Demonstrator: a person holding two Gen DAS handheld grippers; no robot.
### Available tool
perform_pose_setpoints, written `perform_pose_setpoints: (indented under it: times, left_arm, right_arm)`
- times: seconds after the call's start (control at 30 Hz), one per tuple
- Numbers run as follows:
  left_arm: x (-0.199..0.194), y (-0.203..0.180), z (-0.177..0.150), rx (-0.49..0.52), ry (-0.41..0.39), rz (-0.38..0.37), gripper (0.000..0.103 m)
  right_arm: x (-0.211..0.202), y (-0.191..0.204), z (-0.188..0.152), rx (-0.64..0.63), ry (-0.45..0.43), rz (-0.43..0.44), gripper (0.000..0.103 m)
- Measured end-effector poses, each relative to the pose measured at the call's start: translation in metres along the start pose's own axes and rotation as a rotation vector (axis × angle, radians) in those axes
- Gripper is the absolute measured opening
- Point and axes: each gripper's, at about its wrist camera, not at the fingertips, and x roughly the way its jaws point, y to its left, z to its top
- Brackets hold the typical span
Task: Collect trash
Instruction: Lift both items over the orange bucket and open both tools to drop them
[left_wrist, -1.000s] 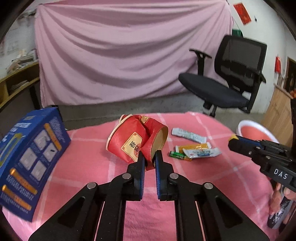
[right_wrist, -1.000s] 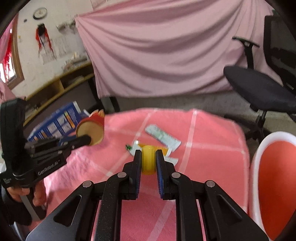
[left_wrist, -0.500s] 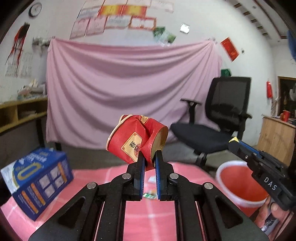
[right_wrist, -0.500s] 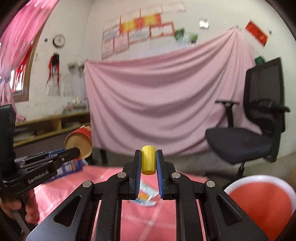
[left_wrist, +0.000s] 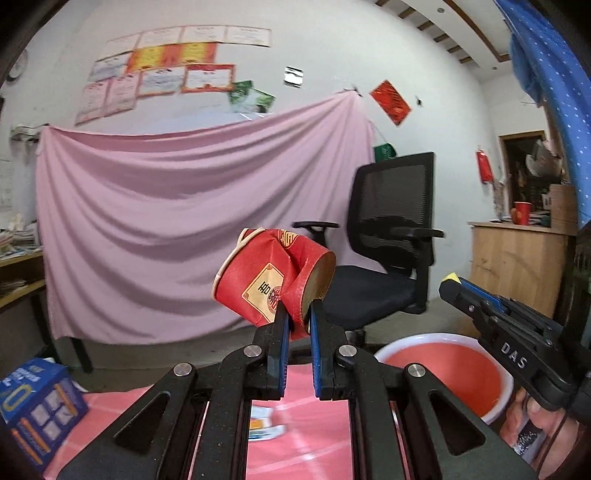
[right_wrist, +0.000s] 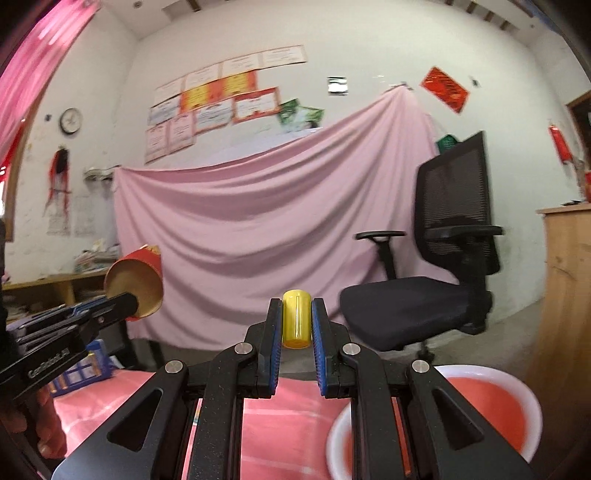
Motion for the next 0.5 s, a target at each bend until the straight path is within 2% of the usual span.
perform_pose_setpoints:
  times: [0.17, 0.5]
  left_arm:
    - [0.021, -0.027, 0.005, 0.017, 0.041, -0.059, 0.008]
    - [0.062, -0.07, 0.006, 0.026, 0.171, -0.168, 0.008]
  right_arm:
    - [-0.003, -0.03, 0.002, 0.046, 0.0, -0.068, 0.013]
    - [-0.007, -0.063, -0.005, 0.085, 0.071, -0.162, 0.014]
